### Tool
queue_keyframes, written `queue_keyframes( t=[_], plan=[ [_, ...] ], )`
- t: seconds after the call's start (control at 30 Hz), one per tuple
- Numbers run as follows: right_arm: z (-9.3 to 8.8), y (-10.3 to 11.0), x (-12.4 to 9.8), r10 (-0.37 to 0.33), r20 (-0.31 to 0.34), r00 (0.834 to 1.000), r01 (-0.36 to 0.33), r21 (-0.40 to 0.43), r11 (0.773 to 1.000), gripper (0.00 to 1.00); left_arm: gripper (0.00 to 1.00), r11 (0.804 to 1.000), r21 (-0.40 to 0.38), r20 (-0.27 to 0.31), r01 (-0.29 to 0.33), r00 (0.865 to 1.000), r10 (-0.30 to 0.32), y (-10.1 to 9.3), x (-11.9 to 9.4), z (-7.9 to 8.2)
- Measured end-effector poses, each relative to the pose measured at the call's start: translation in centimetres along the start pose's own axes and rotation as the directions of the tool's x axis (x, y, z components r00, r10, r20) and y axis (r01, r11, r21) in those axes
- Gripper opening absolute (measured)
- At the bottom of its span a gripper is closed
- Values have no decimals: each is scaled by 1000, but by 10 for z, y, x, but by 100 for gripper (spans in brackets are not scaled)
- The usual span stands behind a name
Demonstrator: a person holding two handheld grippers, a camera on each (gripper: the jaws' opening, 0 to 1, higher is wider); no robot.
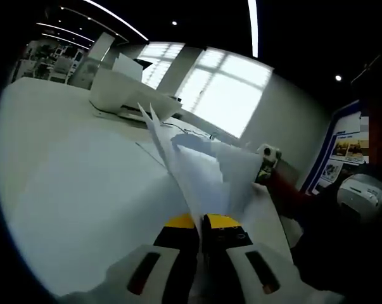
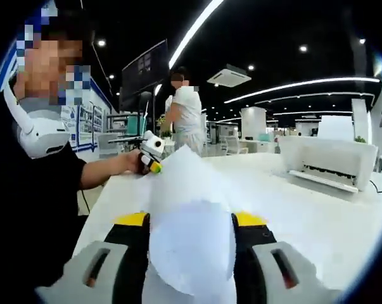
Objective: Organize the stack of printing papers by aligning and flattening the scattered papers on the table
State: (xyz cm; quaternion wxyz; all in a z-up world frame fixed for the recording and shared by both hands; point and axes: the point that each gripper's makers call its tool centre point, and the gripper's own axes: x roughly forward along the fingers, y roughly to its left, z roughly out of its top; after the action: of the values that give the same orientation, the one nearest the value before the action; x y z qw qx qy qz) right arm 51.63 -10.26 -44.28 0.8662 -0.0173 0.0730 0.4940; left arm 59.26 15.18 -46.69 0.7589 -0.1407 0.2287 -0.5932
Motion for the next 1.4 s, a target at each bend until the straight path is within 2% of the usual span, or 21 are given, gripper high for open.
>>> queue_keyframes(
  t=[0.23,0.33,0.4,0.53,0.63,0.73,0.83,0.87,0.97,1.03,1.1,1.13,1.3,1.4],
  plan=[
    [-3,-4,-8,-28,1,1000,28,63,998,64,8,1000,0,-1,2,1000,-2,1,0,1],
    [-9,-3,-8,-16,-27,999,18,61,998,63,8,1000,1,-1,1,1000,-1,0,0,0],
    [-12,0,-6,4,-52,999,-1,52,999,59,8,1000,2,-1,3,1000,-3,-1,0,0],
    [-21,14,2,108,-127,986,-104,43,994,55,9,1000,-1,8,31,999,-31,-7,0,1],
    [-27,20,8,186,-164,969,-170,109,979,50,9,999,-10,14,43,999,-43,-11,0,1],
    [-30,14,14,198,-183,963,-178,119,977,44,10,999,-8,13,46,999,-46,-13,1,0],
    [-33,12,16,215,-208,954,-194,116,974,30,10,999,-8,14,50,999,-49,-15,1,-1],
    [-33,12,17,218,-213,952,-198,113,974,30,10,999,-8,14,50,999,-50,-16,2,-1],
    [-30,12,18,232,-216,948,-214,107,971,35,10,999,-9,15,53,998,-53,-18,2,-2],
    [-36,14,15,234,-249,940,-198,161,967,45,10,999,-10,16,53,998,-53,-19,3,-2],
    [-39,11,11,213,-269,939,-176,156,972,58,10,999,-10,15,51,999,-51,-20,3,-3],
    [-41,6,6,185,-285,941,-144,158,977,61,10,999,-10,14,50,999,-50,-20,3,-3],
    [-36,-2,-13,118,-299,947,-68,171,983,71,10,999,-14,14,48,999,-47,-20,4,-3],
    [-31,-9,-27,70,-294,953,-16,183,983,73,10,999,-13,13,46,999,-45,-19,3,-3]
  ],
)
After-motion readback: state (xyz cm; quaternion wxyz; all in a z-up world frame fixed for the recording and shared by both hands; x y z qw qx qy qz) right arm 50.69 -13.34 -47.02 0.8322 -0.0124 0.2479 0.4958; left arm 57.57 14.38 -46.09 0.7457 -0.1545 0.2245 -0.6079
